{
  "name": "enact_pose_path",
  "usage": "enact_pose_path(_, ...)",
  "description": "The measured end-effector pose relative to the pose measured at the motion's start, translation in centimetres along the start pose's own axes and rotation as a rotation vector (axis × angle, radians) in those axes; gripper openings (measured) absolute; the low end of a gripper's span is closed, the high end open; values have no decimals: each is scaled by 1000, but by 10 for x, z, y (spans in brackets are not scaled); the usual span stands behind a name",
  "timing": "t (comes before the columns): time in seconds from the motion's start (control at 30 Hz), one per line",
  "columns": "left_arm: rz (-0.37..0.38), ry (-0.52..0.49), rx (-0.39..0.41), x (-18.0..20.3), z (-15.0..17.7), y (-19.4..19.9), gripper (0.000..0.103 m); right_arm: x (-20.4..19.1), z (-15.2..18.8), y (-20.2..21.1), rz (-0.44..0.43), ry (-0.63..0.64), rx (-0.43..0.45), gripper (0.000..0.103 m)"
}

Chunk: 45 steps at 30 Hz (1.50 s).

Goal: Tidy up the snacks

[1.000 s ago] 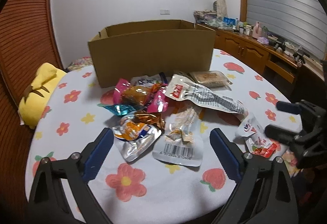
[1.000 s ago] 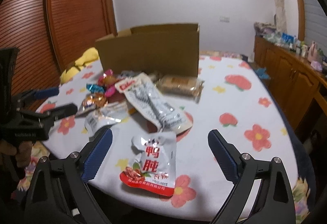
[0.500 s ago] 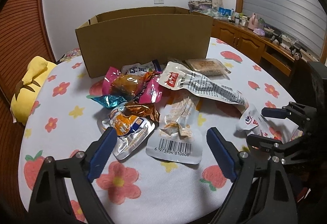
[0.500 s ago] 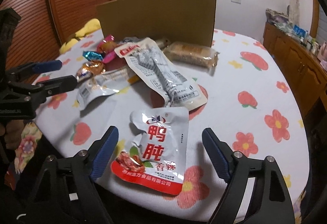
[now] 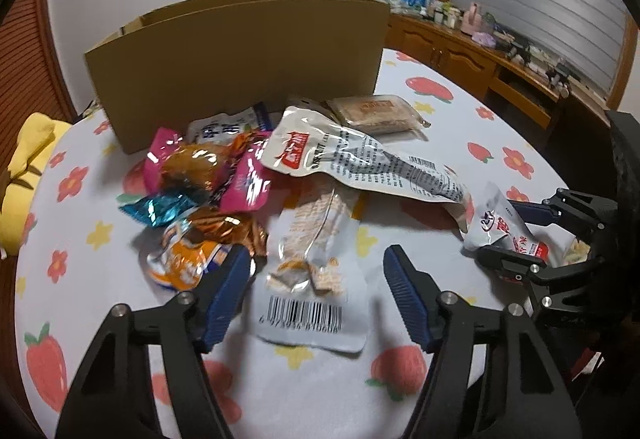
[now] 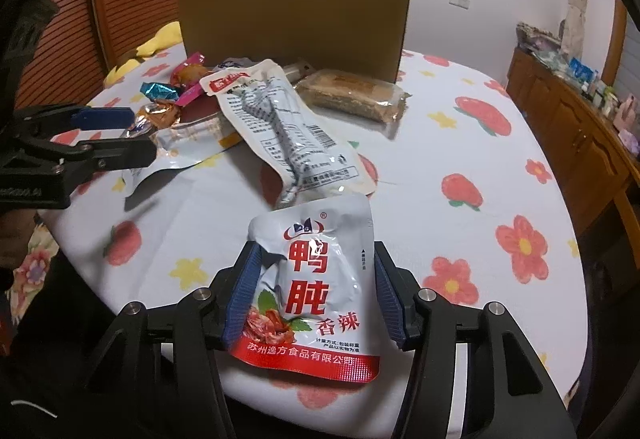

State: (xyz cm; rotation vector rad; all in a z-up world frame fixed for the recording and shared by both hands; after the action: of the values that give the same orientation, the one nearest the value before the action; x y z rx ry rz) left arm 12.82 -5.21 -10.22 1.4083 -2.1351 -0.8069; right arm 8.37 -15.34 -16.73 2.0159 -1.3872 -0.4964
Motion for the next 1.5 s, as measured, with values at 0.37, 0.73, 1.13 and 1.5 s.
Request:
enact_pose_path(0.37, 0, -56, -116, 4, -4, -26, 61, 2, 1, -1, 3, 3, 27, 56)
enact_pose_path(0.73, 13, -61, -126, 0, -7, -35, 60, 2, 2, -1, 9, 3, 38, 57)
enact_pose_path(1.13, 29, -83, -113, 1, -7, -35, 54, 1, 1, -1, 9, 3, 41, 57)
enact_pose_path(1.5, 37, -92, -130, -12, 8, -19, 50, 1, 2, -1, 12, 0, 45, 57)
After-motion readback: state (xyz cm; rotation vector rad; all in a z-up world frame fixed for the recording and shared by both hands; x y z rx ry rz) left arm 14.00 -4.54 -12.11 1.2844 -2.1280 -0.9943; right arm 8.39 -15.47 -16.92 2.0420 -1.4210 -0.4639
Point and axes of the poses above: each gripper's, at about its wrist camera, not at the fingertips, and y roughly against the way its jaws point, x to its right, z to its underside, the point moved 2 cm from there along -y, roughly the way its jaws point, and after that the axes turned 4 degrees about x, right-handed, at the moved point
